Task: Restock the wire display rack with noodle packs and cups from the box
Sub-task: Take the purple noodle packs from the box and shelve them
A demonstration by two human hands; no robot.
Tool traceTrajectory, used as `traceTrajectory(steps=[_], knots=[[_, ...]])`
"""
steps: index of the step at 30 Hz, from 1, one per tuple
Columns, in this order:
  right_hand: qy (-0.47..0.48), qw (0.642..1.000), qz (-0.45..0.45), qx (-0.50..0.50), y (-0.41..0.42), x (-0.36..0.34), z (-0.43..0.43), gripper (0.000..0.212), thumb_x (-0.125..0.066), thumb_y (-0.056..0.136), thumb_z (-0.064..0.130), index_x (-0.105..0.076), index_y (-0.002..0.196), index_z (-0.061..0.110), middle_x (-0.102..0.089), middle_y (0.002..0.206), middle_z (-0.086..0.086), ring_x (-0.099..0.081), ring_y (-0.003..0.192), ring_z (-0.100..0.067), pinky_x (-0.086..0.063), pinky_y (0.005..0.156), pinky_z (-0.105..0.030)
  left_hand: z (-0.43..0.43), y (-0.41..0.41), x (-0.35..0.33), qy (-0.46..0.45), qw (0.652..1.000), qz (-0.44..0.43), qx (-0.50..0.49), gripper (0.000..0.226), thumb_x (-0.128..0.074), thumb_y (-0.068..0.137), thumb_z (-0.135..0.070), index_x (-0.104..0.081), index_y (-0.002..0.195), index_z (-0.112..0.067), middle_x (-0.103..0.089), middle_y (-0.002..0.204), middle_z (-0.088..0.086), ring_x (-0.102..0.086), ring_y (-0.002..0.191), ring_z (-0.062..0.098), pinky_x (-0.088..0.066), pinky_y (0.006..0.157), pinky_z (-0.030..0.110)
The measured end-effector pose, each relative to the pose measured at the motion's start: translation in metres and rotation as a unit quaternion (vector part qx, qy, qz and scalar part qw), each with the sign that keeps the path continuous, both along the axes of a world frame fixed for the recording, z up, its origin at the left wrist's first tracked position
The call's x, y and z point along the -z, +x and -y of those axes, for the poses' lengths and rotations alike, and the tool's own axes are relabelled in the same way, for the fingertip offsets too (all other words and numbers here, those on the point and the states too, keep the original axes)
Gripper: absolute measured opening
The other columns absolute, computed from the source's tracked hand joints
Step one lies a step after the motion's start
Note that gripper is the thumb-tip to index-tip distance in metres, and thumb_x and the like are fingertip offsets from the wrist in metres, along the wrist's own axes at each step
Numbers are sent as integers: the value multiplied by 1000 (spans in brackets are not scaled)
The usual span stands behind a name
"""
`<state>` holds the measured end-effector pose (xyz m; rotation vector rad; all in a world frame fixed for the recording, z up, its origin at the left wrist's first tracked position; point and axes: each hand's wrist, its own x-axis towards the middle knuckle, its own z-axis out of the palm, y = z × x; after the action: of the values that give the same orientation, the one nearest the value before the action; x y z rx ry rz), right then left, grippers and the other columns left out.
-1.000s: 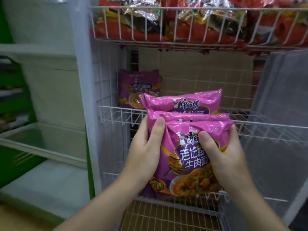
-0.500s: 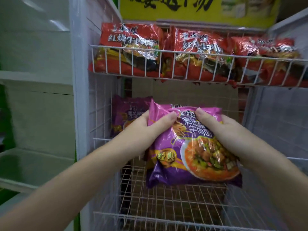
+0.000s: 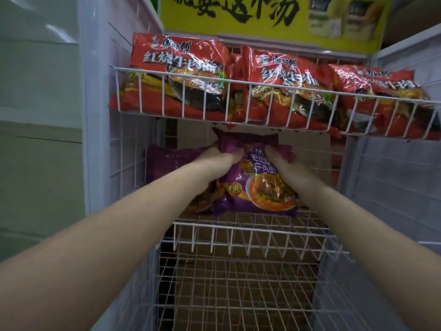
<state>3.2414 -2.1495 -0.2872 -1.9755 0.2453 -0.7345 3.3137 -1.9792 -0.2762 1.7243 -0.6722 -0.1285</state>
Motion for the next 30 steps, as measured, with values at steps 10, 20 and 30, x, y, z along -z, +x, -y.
traceTrajectory(steps=[10, 20, 30], knots=[[-71, 973, -199, -97, 22, 39, 46, 113, -82, 59, 65, -24, 150, 31, -39, 147, 14, -42, 132, -11, -37, 108, -33, 8, 31, 43, 74, 991, -14, 106, 84, -93, 55, -13, -50, 128, -21, -64, 122, -4, -60, 112, 14, -46, 101, 30], [-120, 989, -84, -1, 49, 22, 38, 103, -85, 70, 32, -18, 147, 16, -46, 125, 11, -47, 107, -6, -38, 90, -19, 34, 52, 32, 93, 991, 100, -7, 130, -91, 59, -10, -3, 155, -12, -41, 148, 6, -42, 134, 23, -36, 113, 35], [-123, 982, -145, 8, 71, 33, 49, 109, -79, 69, 54, -14, 151, 25, -43, 136, 13, -49, 124, -19, -50, 89, -33, 40, 18, 37, 368, 792, 458, -166, 76, -58, 90, -26, -16, 152, -10, -13, 157, 19, -21, 140, 40, -36, 106, 52]])
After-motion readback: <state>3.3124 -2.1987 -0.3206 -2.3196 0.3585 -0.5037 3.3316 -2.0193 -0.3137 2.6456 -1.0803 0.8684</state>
